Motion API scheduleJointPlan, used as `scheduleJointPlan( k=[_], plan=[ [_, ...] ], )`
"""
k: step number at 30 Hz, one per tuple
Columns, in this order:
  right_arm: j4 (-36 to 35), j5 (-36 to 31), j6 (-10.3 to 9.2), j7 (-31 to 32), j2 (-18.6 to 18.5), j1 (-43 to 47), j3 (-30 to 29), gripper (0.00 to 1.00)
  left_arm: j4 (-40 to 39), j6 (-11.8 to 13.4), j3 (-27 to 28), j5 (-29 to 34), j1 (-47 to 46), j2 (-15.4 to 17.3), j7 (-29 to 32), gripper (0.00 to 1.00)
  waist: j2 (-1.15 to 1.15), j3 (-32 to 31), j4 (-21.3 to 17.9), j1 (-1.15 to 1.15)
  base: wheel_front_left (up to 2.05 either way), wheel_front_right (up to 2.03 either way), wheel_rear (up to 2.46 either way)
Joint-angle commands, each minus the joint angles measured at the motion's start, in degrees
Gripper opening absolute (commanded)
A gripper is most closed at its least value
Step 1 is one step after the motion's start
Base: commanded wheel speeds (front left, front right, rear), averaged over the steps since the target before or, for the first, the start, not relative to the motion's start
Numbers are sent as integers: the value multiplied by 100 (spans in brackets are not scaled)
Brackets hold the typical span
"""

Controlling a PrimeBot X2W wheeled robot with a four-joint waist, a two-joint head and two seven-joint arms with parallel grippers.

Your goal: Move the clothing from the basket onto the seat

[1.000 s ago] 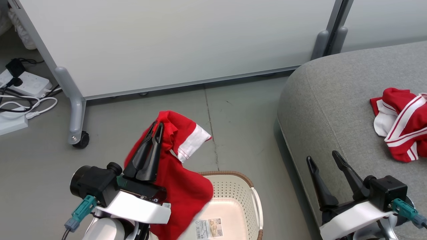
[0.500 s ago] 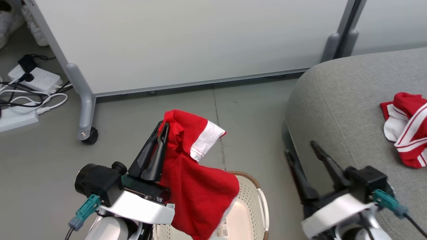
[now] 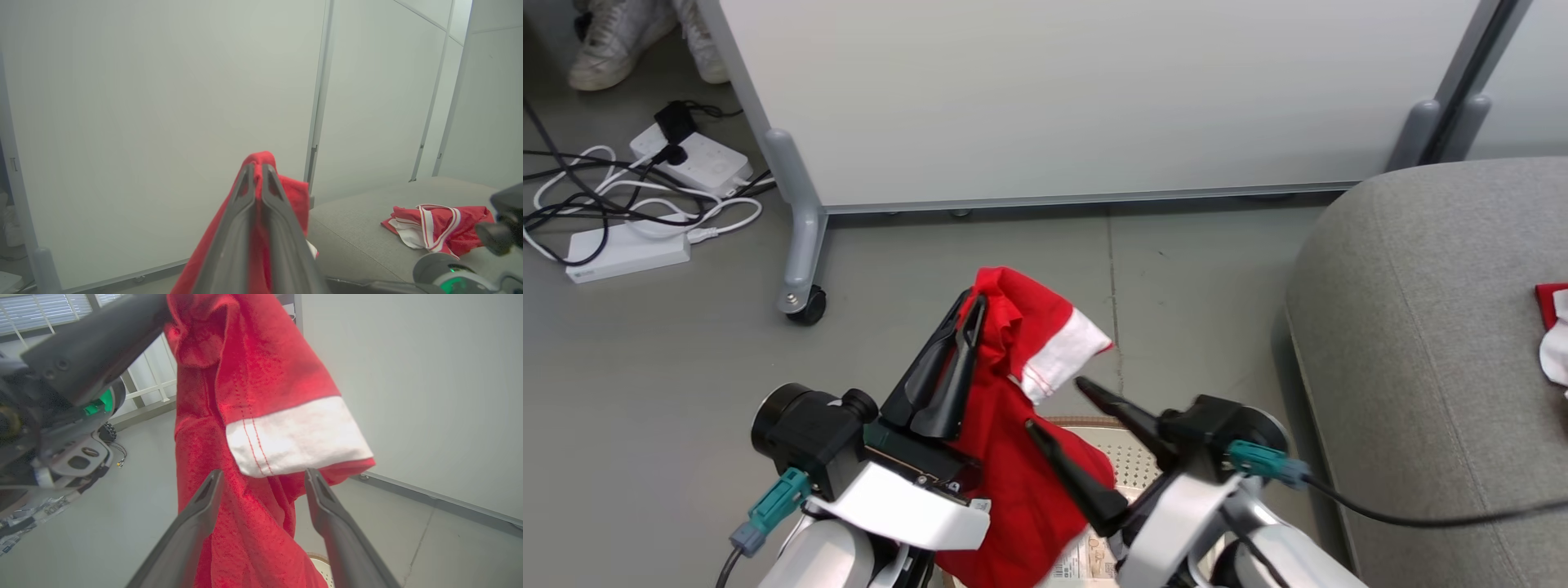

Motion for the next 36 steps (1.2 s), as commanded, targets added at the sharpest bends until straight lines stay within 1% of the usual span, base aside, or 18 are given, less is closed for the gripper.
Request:
scheduleJointPlan(
  k=[1,10,11,12,16,20,21,22,23,27,29,31,33,34,36],
  plan=[
    [109,96,8,-43,-35,-130,122,100,4,-38,-11,34,-120,2,-23,0,0,9,55,0,0,0,0],
    [1168,889,8,-379,59,-1120,1253,100,22,-139,-187,36,-215,-74,-48,0,0,86,198,0,0,0,0],
    [1272,994,8,-430,71,-1213,1359,49,29,-140,-210,36,-226,-81,-51,0,0,93,207,0,0,0,0],
    [1367,1102,8,-486,78,-1296,1452,0,31,-146,-222,36,-232,-88,-53,0,0,100,215,0,0,0,0],
    [1678,1357,8,-757,97,-1552,1655,0,46,-181,-248,30,-244,-80,-59,0,0,137,210,0,0,0,0],
    [1866,1481,8,-1107,103,-1697,1639,0,35,-165,-222,14,-255,-45,-62,0,0,165,158,0,0,0,0],
    [1901,1495,8,-1175,106,-1717,1620,0,31,-146,-209,15,-261,-36,-66,31,0,172,138,0,0,0,0],
    [1932,1502,8,-1224,106,-1732,1594,0,30,-127,-196,15,-263,-30,-70,64,0,177,118,0,0,0,0],
    [1950,1494,8,-1280,105,-1750,1547,0,26,-102,-181,17,-263,-27,-76,100,0,182,97,0,0,0,0],
    [1995,1358,8,-1426,88,-1772,1288,0,-17,-3,-107,105,-264,2,-103,100,0,179,-4,0,0,0,0],
    [1995,1205,8,-1476,22,-1701,1029,0,-42,45,-80,143,-233,28,-110,100,0,165,-88,0,0,0,0],
    [1988,1156,8,-1486,-4,-1664,929,0,-42,50,-83,167,-232,56,-117,100,0,160,-120,0,0,0,0],
    [1969,1051,8,-1488,-57,-1604,714,0,-56,28,-105,196,-212,82,-127,100,0,160,-194,0,0,0,0],
    [1946,957,8,-1496,-116,-1536,489,0,-25,-1,-162,261,-181,133,-101,100,0,165,-270,0,0,0,0],
    [1921,851,8,-1500,-159,-1484,275,0,14,-44,-245,312,-183,208,-59,100,0,186,-347,0,0,0,0]
  ],
)
